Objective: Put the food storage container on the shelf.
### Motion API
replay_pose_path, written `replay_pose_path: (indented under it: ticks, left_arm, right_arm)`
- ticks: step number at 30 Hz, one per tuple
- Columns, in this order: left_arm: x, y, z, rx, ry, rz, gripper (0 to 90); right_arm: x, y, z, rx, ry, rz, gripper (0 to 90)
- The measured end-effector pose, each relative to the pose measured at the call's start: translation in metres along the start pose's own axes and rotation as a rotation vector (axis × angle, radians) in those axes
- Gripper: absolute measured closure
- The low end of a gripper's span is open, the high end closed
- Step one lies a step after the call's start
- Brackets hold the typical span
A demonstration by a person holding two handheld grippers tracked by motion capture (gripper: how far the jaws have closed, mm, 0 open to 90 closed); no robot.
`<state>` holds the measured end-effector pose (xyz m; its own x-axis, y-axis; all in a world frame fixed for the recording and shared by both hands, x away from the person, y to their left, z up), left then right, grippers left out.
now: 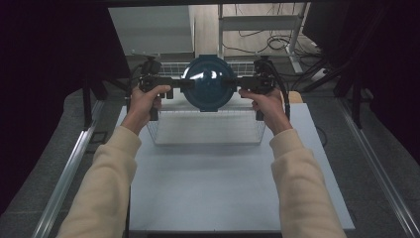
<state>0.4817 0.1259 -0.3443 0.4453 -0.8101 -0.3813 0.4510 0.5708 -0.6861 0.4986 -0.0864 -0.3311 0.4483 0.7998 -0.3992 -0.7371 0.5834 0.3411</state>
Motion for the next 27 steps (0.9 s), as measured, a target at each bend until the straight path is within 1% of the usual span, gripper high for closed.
replay_pose_path:
  ticks: [4,7,9,10,11,14,16,18,20,22,27]
  left_arm:
    - [0.003,0.004,0.003,-0.033,-0.007,-0.017,41.7]
    - [0.005,0.006,0.005,-0.069,-0.018,-0.031,41.7]
    - [0.007,0.008,0.007,-0.083,-0.024,-0.041,41.7]
    - [0.007,0.008,0.007,-0.083,-0.024,-0.041,41.6]
    - [0.009,0.01,0.009,-0.114,-0.03,-0.053,41.6]
    - [0.013,0.015,0.01,-0.15,-0.032,-0.07,40.8]
    - [0.015,0.018,0.011,-0.167,-0.029,-0.073,39.9]
    - [0.018,0.02,0.011,-0.188,-0.025,-0.076,38.1]
    - [0.02,0.024,0.011,-0.213,-0.022,-0.083,36.8]
    - [0.022,0.026,0.011,-0.232,-0.021,-0.088,36.1]
    - [0.027,0.029,0.011,-0.262,-0.017,-0.093,33.6]
  right_arm:
    - [0.003,-0.004,0.002,0.033,-0.009,-0.002,39.3]
    - [0.005,-0.008,0.002,0.075,-0.017,-0.001,39.2]
    - [0.006,-0.01,0.003,0.105,-0.018,-0.001,39.1]
    - [0.006,-0.011,0.003,0.121,-0.017,-0.001,39.1]
    - [0.007,-0.013,0.003,0.134,-0.016,-0.003,39.0]
    - [0.009,-0.016,0.004,0.176,-0.021,-0.011,38.6]
    - [0.012,-0.019,0.004,0.203,-0.023,-0.013,38.2]
    - [0.014,-0.022,0.004,0.217,-0.014,-0.013,36.7]
    - [0.017,-0.025,0.003,0.246,-0.007,-0.014,35.7]
    - [0.019,-0.028,0.001,0.283,-0.01,-0.01,35.7]
    - [0.022,-0.034,-0.001,0.33,-0.013,-0.002,34.8]
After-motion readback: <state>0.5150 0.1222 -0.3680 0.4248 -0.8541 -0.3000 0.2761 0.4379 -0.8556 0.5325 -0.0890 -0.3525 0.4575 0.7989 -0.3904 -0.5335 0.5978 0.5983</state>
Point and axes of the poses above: each handheld gripper's, and its own axes: x roughly forward along the jaws, z roughly out of its top, y roughly to its left, the point moved 7 cm from there along x, roughly forward along the jaws, and after that the axes turned 10 degrees about -x, right-handed, at the moved point
